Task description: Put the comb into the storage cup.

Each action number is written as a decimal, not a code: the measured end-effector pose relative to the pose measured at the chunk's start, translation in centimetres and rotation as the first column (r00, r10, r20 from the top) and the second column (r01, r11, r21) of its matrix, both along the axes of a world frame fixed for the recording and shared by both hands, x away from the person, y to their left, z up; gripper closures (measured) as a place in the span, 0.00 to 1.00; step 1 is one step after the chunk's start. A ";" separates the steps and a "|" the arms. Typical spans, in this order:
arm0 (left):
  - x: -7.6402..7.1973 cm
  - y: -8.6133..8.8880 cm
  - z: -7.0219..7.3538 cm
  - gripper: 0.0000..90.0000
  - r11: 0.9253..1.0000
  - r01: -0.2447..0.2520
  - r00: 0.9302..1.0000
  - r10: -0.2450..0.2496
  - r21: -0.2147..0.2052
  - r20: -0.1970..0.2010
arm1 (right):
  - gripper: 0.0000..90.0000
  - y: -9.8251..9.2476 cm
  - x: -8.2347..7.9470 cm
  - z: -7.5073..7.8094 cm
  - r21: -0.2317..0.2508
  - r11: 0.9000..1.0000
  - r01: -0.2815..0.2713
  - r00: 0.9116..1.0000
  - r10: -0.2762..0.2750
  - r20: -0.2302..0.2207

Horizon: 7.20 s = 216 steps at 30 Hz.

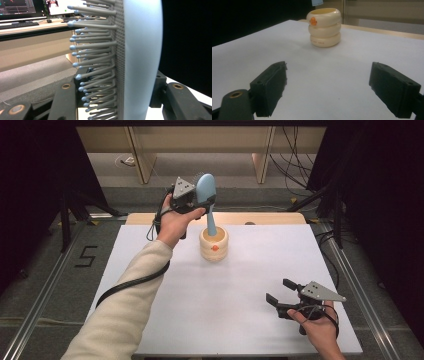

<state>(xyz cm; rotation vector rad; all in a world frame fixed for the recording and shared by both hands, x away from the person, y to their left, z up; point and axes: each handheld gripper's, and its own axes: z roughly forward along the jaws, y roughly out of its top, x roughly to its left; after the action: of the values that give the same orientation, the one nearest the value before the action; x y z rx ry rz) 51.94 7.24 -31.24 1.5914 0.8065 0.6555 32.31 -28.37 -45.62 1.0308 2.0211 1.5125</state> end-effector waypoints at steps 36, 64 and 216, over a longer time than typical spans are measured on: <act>1.2 -0.6 -0.6 0.55 1.000 0.001 1.000 -0.001 0.004 -0.014 | 0.18 0.0 0.0 -0.1 0.004 1.000 -0.007 1.000 0.007 0.000; 1.7 -0.9 -1.6 0.55 1.000 -0.004 1.000 0.004 0.027 -0.028 | 0.18 0.1 0.0 -0.1 0.008 1.000 -0.012 1.000 0.012 -0.007; 3.7 -2.6 -9.0 0.55 1.000 -0.021 0.988 0.018 -0.021 -0.156 | 0.18 0.2 0.1 -0.3 0.013 0.999 -0.032 0.999 0.032 -0.011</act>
<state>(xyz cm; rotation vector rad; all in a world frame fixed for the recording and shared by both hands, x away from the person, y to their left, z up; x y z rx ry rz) 55.63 4.64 -40.25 1.6305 0.9423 0.5391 32.42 -28.16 -45.91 1.0182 2.0472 1.5410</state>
